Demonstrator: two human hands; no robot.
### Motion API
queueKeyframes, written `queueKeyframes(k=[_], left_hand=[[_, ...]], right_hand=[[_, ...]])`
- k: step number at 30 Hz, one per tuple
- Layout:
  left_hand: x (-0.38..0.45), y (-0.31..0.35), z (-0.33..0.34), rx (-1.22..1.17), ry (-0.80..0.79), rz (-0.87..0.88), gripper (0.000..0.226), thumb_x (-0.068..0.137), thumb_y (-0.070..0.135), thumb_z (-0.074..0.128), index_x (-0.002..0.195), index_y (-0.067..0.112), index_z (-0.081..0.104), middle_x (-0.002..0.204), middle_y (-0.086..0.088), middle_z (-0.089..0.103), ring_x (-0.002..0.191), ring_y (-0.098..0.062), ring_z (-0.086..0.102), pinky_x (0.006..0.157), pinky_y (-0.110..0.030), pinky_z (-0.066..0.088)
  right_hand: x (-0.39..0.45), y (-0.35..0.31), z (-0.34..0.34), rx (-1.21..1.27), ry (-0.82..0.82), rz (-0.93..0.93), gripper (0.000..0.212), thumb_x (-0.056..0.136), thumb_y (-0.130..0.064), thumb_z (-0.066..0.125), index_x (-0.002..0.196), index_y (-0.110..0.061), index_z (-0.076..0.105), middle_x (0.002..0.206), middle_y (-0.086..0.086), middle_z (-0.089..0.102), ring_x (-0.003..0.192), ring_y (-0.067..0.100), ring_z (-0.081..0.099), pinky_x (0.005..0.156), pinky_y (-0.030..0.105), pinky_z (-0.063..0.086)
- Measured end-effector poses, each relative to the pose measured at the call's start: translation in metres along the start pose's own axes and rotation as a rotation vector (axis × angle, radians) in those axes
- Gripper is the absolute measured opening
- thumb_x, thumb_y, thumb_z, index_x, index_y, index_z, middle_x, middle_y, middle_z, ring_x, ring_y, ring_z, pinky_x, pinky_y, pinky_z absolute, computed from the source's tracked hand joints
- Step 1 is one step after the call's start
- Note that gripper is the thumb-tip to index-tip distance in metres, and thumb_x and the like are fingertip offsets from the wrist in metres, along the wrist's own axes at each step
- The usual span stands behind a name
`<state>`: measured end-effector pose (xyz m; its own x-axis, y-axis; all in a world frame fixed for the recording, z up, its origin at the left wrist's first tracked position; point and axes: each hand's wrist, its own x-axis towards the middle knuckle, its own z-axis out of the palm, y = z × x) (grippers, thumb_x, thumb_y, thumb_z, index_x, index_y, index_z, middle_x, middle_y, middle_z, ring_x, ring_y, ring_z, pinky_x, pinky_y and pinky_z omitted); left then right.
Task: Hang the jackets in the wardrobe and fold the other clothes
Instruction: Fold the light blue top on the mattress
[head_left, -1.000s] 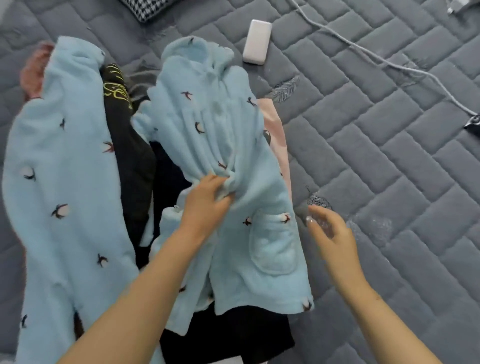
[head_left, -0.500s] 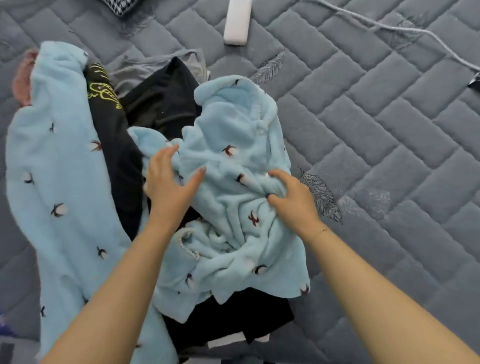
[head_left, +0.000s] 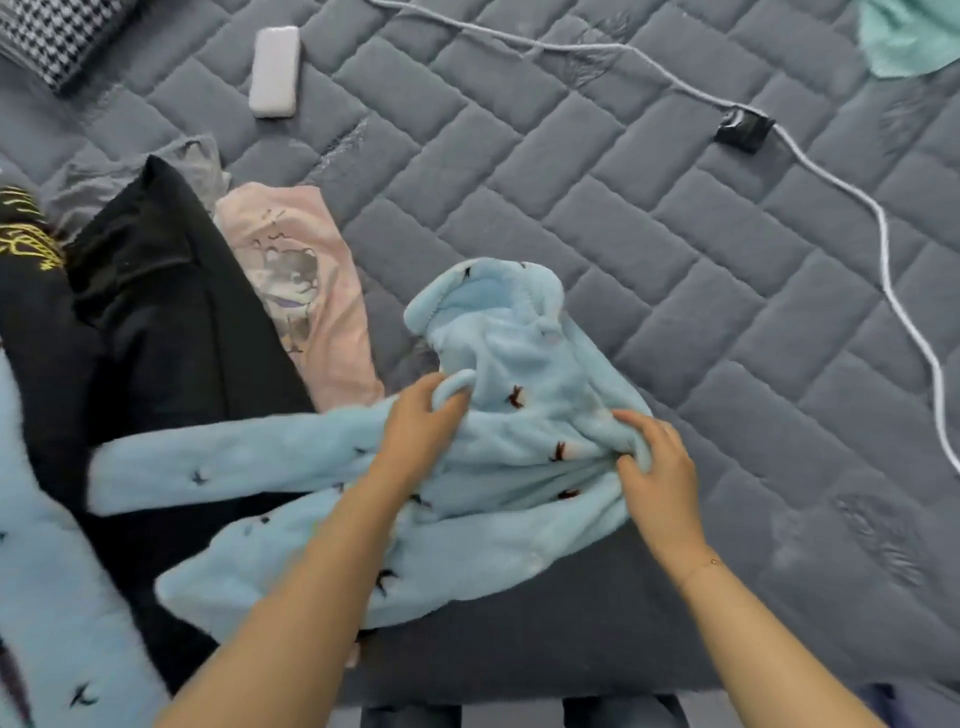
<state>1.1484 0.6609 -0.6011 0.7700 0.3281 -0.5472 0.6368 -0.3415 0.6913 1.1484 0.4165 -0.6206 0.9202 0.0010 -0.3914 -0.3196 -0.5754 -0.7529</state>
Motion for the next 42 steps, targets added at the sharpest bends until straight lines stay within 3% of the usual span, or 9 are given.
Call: queueKeyframes(k=[5, 10, 15, 18, 22, 25, 27, 33, 42], left_hand=[[-0.058, 0.053, 0.129, -0.230, -0.160, -0.014, 0.018, 0.099, 0.025, 0.055, 0.114, 0.024, 0.065, 0.109, 0.007, 0.068, 0.104, -0.010, 0.062, 0.092, -0.034, 0.051], [-0.087, 0.082, 0.192, -0.491, -0.572, -0.345, 0.039, 0.100, 0.022, 0.055, 0.139, 0.020, 0.051, 0.133, -0.001, 0.060, 0.119, -0.014, 0.059, 0.105, -0.034, 0.047], [-0.067, 0.067, 0.143, -0.704, 0.111, -0.315, 0.020, 0.097, -0.004, 0.049, 0.111, 0.002, 0.063, 0.104, -0.016, 0.069, 0.077, -0.014, 0.069, 0.067, -0.021, 0.058], [-0.040, 0.042, 0.098, -0.438, 0.440, -0.236, 0.015, 0.093, 0.005, 0.059, 0.106, 0.012, 0.065, 0.105, -0.010, 0.068, 0.090, -0.017, 0.065, 0.069, -0.020, 0.051], [0.017, 0.021, 0.077, -0.255, 0.153, -0.459, 0.042, 0.093, 0.045, 0.062, 0.120, 0.013, 0.062, 0.112, -0.005, 0.066, 0.106, -0.024, 0.063, 0.085, -0.033, 0.050], [0.043, 0.029, 0.091, -0.198, -0.082, -0.430, 0.042, 0.092, 0.051, 0.059, 0.107, 0.012, 0.065, 0.092, 0.000, 0.071, 0.086, -0.019, 0.067, 0.075, -0.031, 0.055], [0.049, 0.035, 0.105, -0.260, -0.142, -0.417, 0.041, 0.093, 0.047, 0.060, 0.113, 0.011, 0.065, 0.104, -0.006, 0.072, 0.094, -0.022, 0.069, 0.080, -0.033, 0.056], [0.037, 0.071, 0.113, -0.428, -0.123, -0.151, 0.042, 0.090, 0.057, 0.059, 0.114, 0.024, 0.068, 0.105, -0.001, 0.075, 0.096, -0.020, 0.072, 0.078, -0.037, 0.059], [0.026, 0.230, 0.149, -0.069, -0.291, 0.220, 0.023, 0.090, 0.047, 0.064, 0.091, 0.026, 0.074, 0.090, 0.002, 0.077, 0.080, -0.011, 0.072, 0.063, -0.026, 0.057]], right_hand=[[0.028, 0.058, -0.098, -0.057, -0.048, 0.161, 0.029, 0.092, 0.005, 0.053, 0.113, -0.009, 0.068, 0.125, 0.009, 0.055, 0.116, 0.023, 0.054, 0.091, 0.025, 0.041], [0.065, 0.043, -0.126, 0.041, -0.133, 0.148, 0.020, 0.099, -0.015, 0.050, 0.109, -0.018, 0.068, 0.107, 0.000, 0.067, 0.085, 0.000, 0.058, 0.068, 0.008, 0.043], [0.068, 0.010, -0.094, -0.013, -0.146, -0.078, 0.029, 0.095, -0.026, 0.060, 0.120, -0.012, 0.061, 0.117, 0.000, 0.056, 0.109, 0.016, 0.055, 0.093, 0.028, 0.046], [0.062, 0.000, -0.065, -0.147, -0.102, -0.190, 0.055, 0.090, -0.037, 0.064, 0.135, -0.011, 0.048, 0.131, 0.004, 0.046, 0.118, 0.018, 0.045, 0.094, 0.027, 0.041], [0.069, 0.002, -0.040, -0.107, -0.115, 0.008, 0.056, 0.094, -0.036, 0.061, 0.138, -0.010, 0.039, 0.132, 0.008, 0.046, 0.111, 0.023, 0.051, 0.085, 0.037, 0.049], [0.075, 0.010, -0.036, 0.049, -0.114, 0.070, 0.016, 0.096, -0.025, 0.059, 0.097, -0.009, 0.058, 0.088, 0.001, 0.060, 0.078, 0.017, 0.056, 0.064, 0.031, 0.046], [0.075, 0.016, -0.044, 0.308, -0.110, 0.176, 0.021, 0.093, -0.020, 0.064, 0.079, -0.005, 0.057, 0.072, 0.004, 0.057, 0.067, 0.014, 0.052, 0.062, 0.031, 0.043], [0.050, 0.053, -0.121, 0.943, -0.087, 0.412, 0.036, 0.086, -0.034, 0.072, 0.110, -0.008, 0.070, 0.108, 0.011, 0.073, 0.098, 0.024, 0.071, 0.075, 0.034, 0.059], [0.011, 0.125, -0.233, 0.921, 0.343, 0.563, 0.031, 0.087, -0.036, 0.068, 0.108, -0.014, 0.071, 0.105, 0.010, 0.073, 0.096, 0.025, 0.070, 0.079, 0.040, 0.056]])
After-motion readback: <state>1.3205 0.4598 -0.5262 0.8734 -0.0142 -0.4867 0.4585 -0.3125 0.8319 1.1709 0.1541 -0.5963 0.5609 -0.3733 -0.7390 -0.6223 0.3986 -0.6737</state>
